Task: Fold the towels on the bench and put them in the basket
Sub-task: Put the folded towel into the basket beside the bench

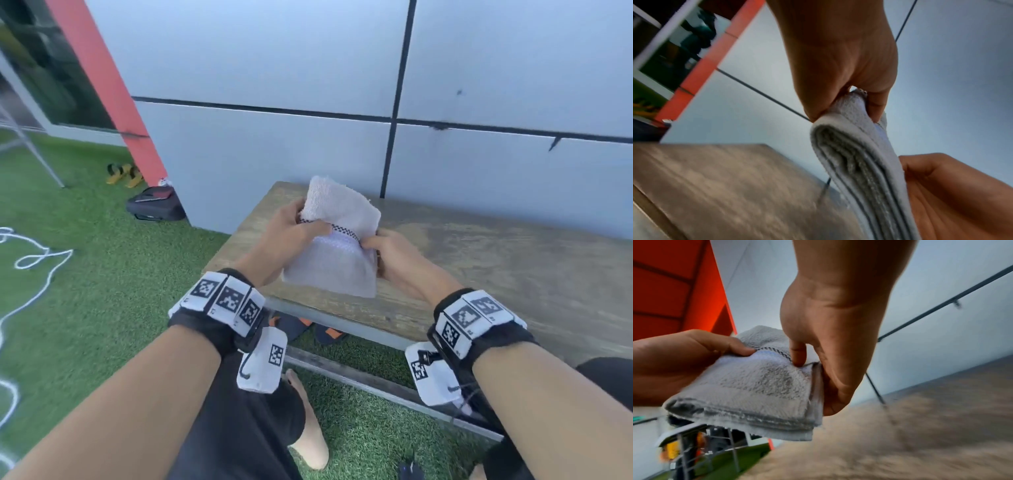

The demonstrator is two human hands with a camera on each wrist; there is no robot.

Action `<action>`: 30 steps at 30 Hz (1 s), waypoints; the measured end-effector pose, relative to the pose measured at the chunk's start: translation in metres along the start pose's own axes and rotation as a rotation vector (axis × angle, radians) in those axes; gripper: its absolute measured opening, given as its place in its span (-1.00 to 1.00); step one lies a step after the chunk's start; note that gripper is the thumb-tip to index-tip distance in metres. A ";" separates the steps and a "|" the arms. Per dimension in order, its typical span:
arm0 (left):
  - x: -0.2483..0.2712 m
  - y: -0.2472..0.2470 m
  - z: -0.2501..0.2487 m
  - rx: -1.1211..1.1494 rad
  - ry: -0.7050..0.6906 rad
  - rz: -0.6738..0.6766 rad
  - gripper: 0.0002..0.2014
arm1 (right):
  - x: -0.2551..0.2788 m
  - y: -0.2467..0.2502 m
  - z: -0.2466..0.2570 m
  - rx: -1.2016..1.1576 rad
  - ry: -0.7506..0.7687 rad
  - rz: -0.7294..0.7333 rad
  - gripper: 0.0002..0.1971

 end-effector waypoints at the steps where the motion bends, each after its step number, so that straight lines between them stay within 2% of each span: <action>1: 0.009 0.021 -0.006 0.012 -0.008 -0.050 -0.71 | -0.004 -0.015 0.015 0.020 0.047 0.027 -0.74; 5: 0.055 0.116 -0.012 -0.001 0.014 -0.301 -0.63 | -0.021 -0.089 0.067 0.098 0.230 0.165 -0.70; 8: 0.088 0.182 0.006 -0.006 0.040 -0.447 -0.72 | -0.036 -0.153 0.086 0.159 0.305 0.276 -0.68; 10: 0.105 0.216 0.032 0.022 0.090 -0.521 -0.78 | -0.046 -0.196 0.088 0.216 0.331 0.336 -0.70; 14: 0.124 0.263 0.113 0.085 0.228 -0.653 -0.75 | -0.074 -0.274 0.063 0.374 0.386 0.474 -0.80; 19: 0.137 0.274 0.255 0.198 0.488 -0.715 -0.71 | -0.111 -0.345 -0.030 0.624 0.351 0.616 -0.75; 22: 0.142 0.261 0.327 0.105 0.677 -0.692 -0.69 | -0.119 -0.369 -0.095 0.776 0.260 0.637 -0.72; 25: 0.140 0.246 0.390 0.072 0.837 -0.675 -0.65 | -0.125 -0.387 -0.146 0.938 0.246 0.647 -0.64; 28: 0.137 0.233 0.431 0.137 0.954 -0.675 -0.61 | -0.127 -0.400 -0.178 1.048 0.312 0.688 -0.55; 30: 0.134 0.227 0.451 0.140 1.010 -0.681 -0.56 | -0.127 -0.409 -0.192 1.119 0.439 0.699 -0.51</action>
Point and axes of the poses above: each hand's wrist, its own x-axis away from the middle knuckle, its own y-axis out of the back of the hand, z = x × y, the point moved 2 cm from there along -x, towards the middle knuckle, and after that the axes turned 4 degrees about x, right-handed, at the moved point
